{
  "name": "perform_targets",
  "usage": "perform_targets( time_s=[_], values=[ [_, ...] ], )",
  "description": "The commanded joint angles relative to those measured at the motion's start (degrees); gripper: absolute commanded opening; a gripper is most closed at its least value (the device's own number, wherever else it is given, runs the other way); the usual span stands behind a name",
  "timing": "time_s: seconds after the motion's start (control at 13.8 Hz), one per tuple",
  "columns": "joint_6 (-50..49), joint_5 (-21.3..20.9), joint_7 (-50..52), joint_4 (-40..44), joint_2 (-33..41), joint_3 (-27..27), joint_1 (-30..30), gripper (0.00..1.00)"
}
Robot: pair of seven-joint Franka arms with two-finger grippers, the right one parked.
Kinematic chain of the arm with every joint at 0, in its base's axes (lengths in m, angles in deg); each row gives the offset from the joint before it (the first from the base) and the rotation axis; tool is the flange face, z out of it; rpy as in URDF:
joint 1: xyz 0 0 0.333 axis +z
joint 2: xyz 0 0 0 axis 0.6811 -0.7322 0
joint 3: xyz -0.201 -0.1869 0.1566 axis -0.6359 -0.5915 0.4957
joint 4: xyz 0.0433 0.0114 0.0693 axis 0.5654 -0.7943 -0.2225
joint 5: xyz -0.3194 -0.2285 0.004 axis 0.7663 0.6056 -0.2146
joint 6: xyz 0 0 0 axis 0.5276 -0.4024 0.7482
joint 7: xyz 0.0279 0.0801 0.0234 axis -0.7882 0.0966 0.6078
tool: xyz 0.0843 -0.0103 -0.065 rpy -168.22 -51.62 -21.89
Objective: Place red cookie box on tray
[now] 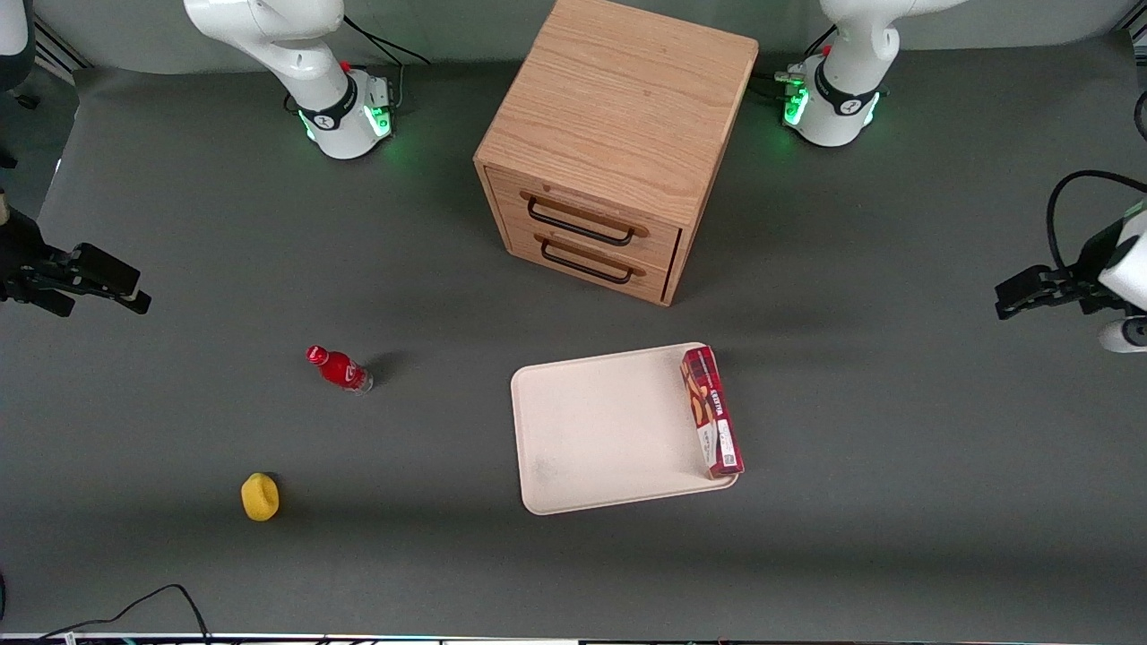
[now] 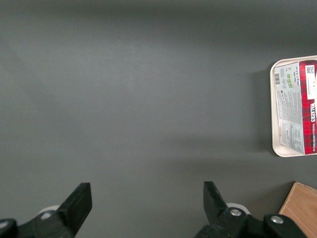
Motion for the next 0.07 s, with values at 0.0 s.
perform_targets(
  time_s=[0.0],
  values=[
    [-1.6, 0.2, -4.7, 1.7, -0.1, 0.2, 1.4, 1.0]
  ],
)
